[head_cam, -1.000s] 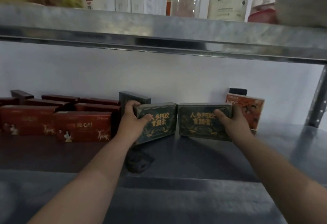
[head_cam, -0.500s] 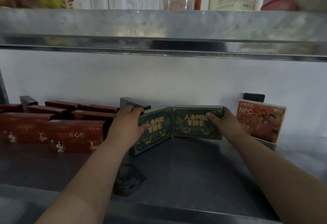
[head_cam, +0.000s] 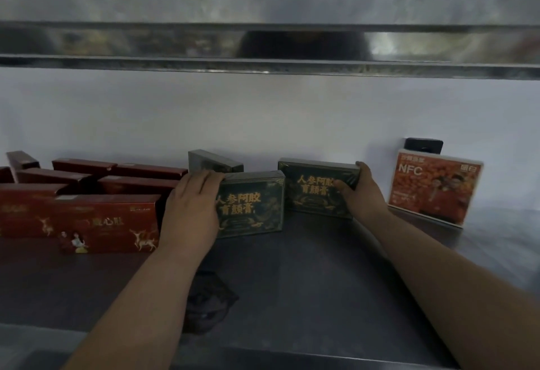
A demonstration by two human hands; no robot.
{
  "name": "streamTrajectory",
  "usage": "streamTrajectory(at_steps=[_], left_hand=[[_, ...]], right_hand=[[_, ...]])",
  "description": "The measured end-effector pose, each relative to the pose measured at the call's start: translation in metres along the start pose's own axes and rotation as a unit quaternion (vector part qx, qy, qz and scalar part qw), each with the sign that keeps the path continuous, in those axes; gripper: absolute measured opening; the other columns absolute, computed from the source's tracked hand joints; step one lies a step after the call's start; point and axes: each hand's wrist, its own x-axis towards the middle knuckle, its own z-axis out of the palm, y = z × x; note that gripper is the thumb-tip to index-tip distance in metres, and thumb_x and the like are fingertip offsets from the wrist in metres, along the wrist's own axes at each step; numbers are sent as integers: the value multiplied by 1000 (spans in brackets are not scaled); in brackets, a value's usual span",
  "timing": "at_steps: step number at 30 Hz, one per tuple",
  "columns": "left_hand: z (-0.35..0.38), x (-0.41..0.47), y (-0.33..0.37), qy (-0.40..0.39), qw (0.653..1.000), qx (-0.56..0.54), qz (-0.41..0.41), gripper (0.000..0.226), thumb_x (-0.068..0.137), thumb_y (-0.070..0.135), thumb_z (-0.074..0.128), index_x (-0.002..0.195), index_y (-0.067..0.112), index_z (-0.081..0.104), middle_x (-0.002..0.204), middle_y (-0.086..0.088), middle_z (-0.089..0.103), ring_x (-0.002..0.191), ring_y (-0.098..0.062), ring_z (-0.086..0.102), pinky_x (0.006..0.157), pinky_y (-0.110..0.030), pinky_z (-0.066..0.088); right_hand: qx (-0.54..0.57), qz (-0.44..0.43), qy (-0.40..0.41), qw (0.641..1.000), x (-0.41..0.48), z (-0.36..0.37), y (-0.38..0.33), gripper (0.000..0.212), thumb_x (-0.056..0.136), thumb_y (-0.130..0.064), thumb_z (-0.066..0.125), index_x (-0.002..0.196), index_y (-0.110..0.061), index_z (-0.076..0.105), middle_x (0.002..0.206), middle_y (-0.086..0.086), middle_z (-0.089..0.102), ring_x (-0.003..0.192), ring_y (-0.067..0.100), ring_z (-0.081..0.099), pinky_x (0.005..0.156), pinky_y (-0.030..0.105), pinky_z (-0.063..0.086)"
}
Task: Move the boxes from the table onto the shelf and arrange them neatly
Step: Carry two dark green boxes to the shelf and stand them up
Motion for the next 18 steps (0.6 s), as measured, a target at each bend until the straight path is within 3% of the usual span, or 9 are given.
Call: streamTrajectory(at_steps=[4,12,18], left_hand=[[-4,-3,3,-9,1000,-12,-2,64,78,15,76,138,20,54,137,-13,51,129,-35,40,99,-56,44],[1,-4,0,3,1000,-24,-19,64,79,5,74,137,17,52,141,-16,46,139,-39,29,109,-57,34],[1,-6,0,4,1000,4,-16,67,81,14,74,142,19,48,142,-16,47,136,-41,33,111,-59,31]], right_hand=[[8,12,-9,1000,2,6,0,72,98,-33,61,156,-20,20,140,12,57,122,34,57,90,32,44],[3,-20,-13,1000,-2,9,12,47,98,-17,60,142,-18,41,131,10,61,121,31,58,88,29,42],[-86,1,-61,994,-4,8,21,56,103,-14,46,154,-22,26,139,15,57,120,36,57,84,31,39]])
